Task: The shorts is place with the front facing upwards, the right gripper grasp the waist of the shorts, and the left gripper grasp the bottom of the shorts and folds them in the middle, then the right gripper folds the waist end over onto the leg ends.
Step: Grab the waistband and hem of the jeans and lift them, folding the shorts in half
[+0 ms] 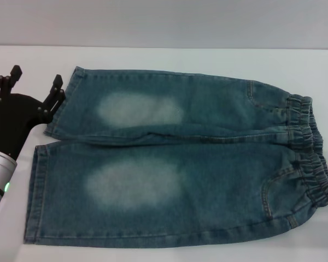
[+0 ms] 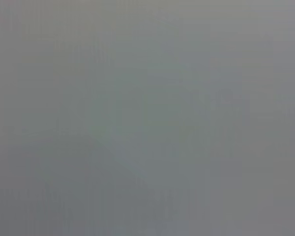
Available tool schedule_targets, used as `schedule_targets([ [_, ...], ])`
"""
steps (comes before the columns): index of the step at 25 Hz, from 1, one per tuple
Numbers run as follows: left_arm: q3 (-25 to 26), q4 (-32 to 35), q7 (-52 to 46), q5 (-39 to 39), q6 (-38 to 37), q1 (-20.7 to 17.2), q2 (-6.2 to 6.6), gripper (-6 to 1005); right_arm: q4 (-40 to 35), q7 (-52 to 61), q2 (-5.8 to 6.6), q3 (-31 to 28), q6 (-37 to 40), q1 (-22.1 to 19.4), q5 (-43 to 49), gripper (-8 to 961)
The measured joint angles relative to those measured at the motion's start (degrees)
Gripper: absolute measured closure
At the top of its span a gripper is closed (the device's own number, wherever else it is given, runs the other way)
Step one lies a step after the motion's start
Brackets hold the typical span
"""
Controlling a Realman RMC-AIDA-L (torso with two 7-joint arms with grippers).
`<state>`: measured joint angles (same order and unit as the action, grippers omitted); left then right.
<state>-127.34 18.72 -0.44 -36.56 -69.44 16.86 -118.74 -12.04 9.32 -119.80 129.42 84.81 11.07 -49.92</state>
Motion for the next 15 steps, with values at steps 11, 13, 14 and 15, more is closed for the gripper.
schedule_targets([
  [11,0.0,0.0,0.0,0.1,0.1,0.0,0.00,150,-0.2,0.0,0.00,0.2,-0.2,0.0,0.0,289],
  [13,0.0,0.0,0.0,0.1,0.1,0.0,0.01,150,-0.2,0.0,0.00,0.2,-0.2,0.0,0.0,289],
  [14,0.0,0.0,0.0,0.1,0.1,-0.1,0.03,150,-0.2,0.0,0.00,0.2,-0.2,0.0,0.0,289],
  [15,0.0,0.0,0.0,0.1,0.1,-0.1,0.05,150,-0.2,0.0,0.00,0.2,-0.2,0.0,0.0,289],
])
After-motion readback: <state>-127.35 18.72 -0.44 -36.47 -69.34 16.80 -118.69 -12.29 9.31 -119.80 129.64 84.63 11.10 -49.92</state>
